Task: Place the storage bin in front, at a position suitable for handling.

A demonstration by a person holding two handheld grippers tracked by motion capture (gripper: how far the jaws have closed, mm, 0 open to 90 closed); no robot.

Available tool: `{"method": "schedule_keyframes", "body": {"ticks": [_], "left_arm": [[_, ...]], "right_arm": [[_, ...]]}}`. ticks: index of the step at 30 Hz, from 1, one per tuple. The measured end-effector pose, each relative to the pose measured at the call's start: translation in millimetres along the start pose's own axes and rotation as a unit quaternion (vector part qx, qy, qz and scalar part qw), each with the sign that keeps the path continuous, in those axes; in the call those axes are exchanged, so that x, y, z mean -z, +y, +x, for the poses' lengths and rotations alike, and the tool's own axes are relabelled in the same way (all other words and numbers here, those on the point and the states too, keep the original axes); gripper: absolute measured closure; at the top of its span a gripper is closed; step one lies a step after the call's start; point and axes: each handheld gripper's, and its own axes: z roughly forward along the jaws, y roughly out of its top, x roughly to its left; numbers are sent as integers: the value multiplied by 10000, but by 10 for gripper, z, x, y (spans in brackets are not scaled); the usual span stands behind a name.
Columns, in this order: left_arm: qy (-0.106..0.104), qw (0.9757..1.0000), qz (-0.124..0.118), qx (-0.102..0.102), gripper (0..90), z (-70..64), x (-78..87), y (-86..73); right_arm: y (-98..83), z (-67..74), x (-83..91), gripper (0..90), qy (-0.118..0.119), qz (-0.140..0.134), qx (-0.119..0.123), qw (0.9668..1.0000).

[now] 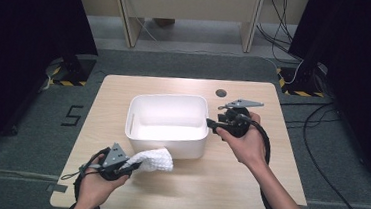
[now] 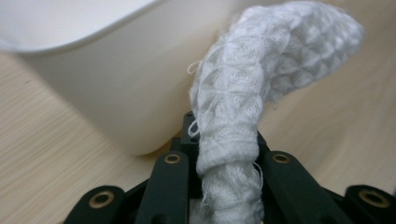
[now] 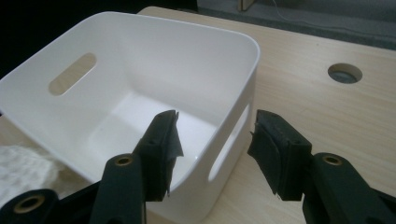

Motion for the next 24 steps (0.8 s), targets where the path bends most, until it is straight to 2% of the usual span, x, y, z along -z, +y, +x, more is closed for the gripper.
{"method": "schedule_keyframes", "body": {"ticks": [3, 6, 11, 13, 16, 20, 24], "left_arm": [[278, 9993, -49, 260, 774, 98, 19, -11], [375, 9970, -119, 666, 775, 185, -6, -2], [515, 9924, -188, 1105, 775, 262, -97, 29], [568, 9909, -194, 1206, 775, 283, -132, 49], [554, 9893, -241, 1327, 775, 302, -187, 81], [518, 9898, -261, 1302, 775, 284, -259, 133], [463, 9898, -307, 1309, 773, 276, -304, 161]], "right_arm": [[15, -35, -155, 523, -55, 150, -119, 9998], [-4, -46, -271, 556, -146, 319, -114, 9993], [-35, -23, -352, 618, -136, 450, -148, 9988], [-29, 16, -359, 649, -159, 561, -69, 9983], [-39, 55, -381, 646, -255, 631, 151, 9976], [-43, 79, -365, 648, -470, 630, 367, 9962], [-39, 29, -345, 653, -556, 636, 338, 9958]]}}
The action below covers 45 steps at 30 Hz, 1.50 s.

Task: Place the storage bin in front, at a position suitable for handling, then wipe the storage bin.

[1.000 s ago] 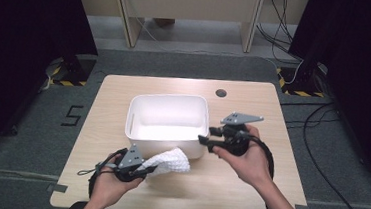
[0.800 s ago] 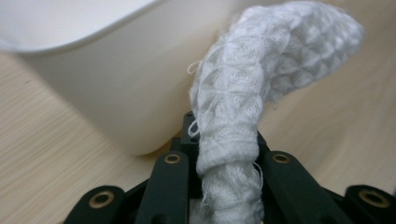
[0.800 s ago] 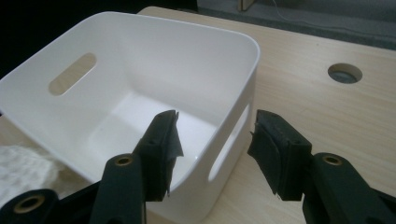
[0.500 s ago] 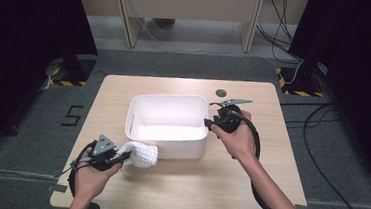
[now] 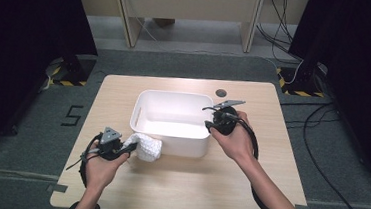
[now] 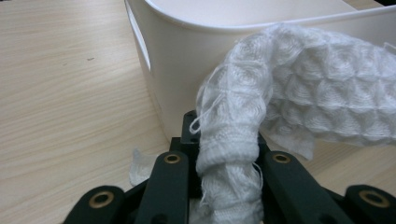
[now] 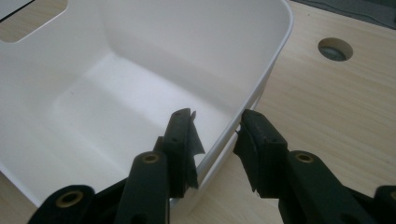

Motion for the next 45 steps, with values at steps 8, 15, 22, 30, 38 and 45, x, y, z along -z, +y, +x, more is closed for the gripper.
{"method": "schedule_keyframes", "body": {"ticks": [8, 15, 22, 30, 38, 45], "left_arm": [[8, 10000, -94, -3, 769, 25, -37, -9], [76, 9998, -129, 129, 770, 43, -39, -64], [89, 9996, -205, 161, 769, 40, 8, -67], [90, 9995, -212, 197, 768, 78, 39, -27], [78, 9993, -254, 257, 769, 70, 62, 5], [112, 9994, -191, 280, 770, 69, 28, 60]], "right_arm": [[-81, -7, 20, 620, 52, -240, -60, 9997], [-83, -24, -15, 595, 81, -262, -7, 9996], [-70, -8, -31, 594, 12, -226, 2, 9997], [-69, -12, -39, 592, 17, -228, 8, 9997], [-76, -7, -36, 595, 7, -253, -9, 9997], [-75, 4, -45, 606, -58, -248, 17, 9997]]}}
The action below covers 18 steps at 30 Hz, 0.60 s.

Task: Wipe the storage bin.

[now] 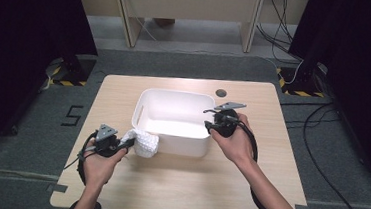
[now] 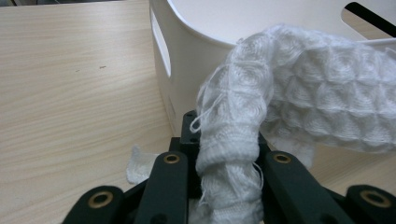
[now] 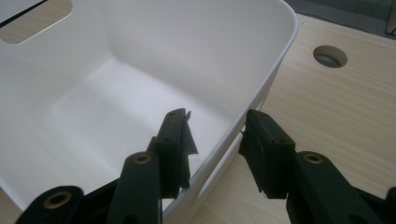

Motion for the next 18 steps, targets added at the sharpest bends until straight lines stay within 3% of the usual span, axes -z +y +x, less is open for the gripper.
{"method": "schedule_keyframes", "body": {"ticks": [11, 18], "left_arm": [[47, 9997, 155, 160, 771, -1, -114, 0], [1, 9997, 222, 110, 771, -48, -72, -6]], "right_arm": [[11, -9, -8, 627, -16, 44, 8, 10000], [23, -2, -11, 634, -30, 82, 97, 9999]]}}
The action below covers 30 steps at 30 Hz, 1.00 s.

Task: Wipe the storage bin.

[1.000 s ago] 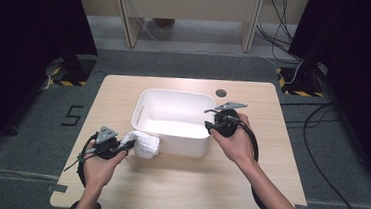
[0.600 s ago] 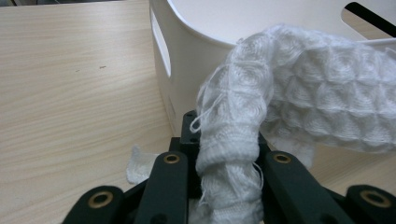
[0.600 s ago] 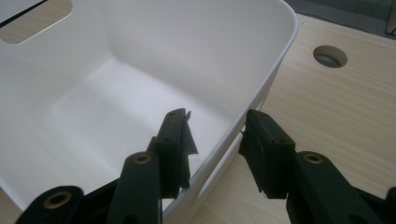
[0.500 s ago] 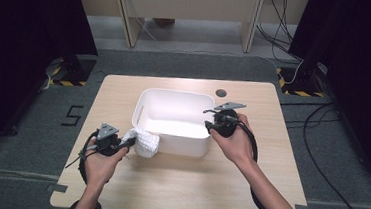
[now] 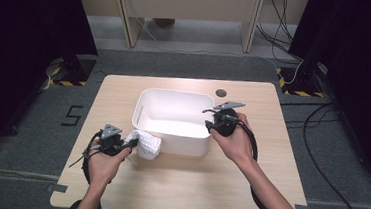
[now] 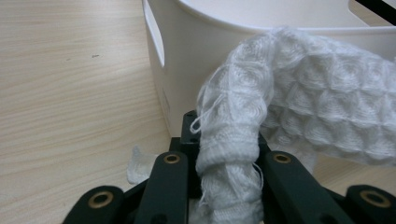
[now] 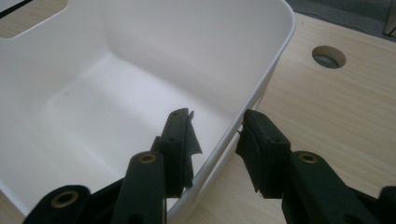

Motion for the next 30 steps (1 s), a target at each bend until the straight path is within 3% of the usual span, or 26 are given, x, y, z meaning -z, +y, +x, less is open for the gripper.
{"method": "schedule_keyframes", "body": {"ticks": [6, 11, 19, 21, 30], "left_arm": [[-13, 10000, -17, 63, 770, -18, 42, -45], [146, 9996, -120, 199, 771, 28, 74, -49], [242, 9995, -32, 206, 772, 15, 30, -15], [273, 9994, 11, 192, 773, 20, 10, -26], [336, 9993, 86, 172, 772, 26, -21, -78]], "right_arm": [[10, -10, -15, 641, 20, -29, 69, 10000], [14, -9, -21, 644, 11, -29, 87, 10000], [-10, 15, -60, 647, -97, 58, 294, 9995], [-31, 34, -91, 653, -140, 59, 219, 9996], [-11, 50, -61, 625, -158, 109, 284, 9994]]}}
